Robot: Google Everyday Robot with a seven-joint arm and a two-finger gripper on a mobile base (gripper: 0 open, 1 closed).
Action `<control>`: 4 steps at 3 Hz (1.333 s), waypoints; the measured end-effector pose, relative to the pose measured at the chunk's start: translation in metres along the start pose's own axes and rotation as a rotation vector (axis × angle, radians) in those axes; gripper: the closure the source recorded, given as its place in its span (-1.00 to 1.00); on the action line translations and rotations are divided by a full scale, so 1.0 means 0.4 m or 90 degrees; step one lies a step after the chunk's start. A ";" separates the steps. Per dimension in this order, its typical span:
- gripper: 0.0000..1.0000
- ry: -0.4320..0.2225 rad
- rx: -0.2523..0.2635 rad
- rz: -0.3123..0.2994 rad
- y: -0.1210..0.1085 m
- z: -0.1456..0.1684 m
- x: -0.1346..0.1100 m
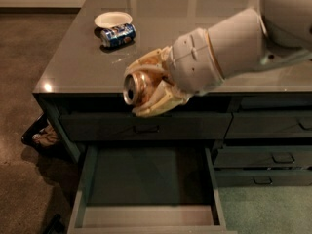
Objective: Place orange can into middle drawer
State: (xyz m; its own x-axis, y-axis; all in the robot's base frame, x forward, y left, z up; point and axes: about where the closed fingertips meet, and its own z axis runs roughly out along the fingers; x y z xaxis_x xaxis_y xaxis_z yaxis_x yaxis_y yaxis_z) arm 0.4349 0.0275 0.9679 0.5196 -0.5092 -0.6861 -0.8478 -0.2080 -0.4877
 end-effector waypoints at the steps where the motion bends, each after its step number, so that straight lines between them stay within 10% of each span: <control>1: 1.00 -0.038 0.018 0.032 0.098 0.046 0.024; 3: 1.00 -0.143 -0.006 0.083 0.241 0.258 0.282; 4: 1.00 -0.143 -0.005 0.084 0.244 0.261 0.282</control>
Offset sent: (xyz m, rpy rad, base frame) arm -0.0209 0.0053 -0.1930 0.2014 0.1605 0.0229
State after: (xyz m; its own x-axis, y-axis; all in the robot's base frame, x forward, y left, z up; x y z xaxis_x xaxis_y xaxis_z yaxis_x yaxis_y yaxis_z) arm 0.4219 0.0369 0.7865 0.4147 -0.3340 -0.8464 -0.9099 -0.1587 -0.3832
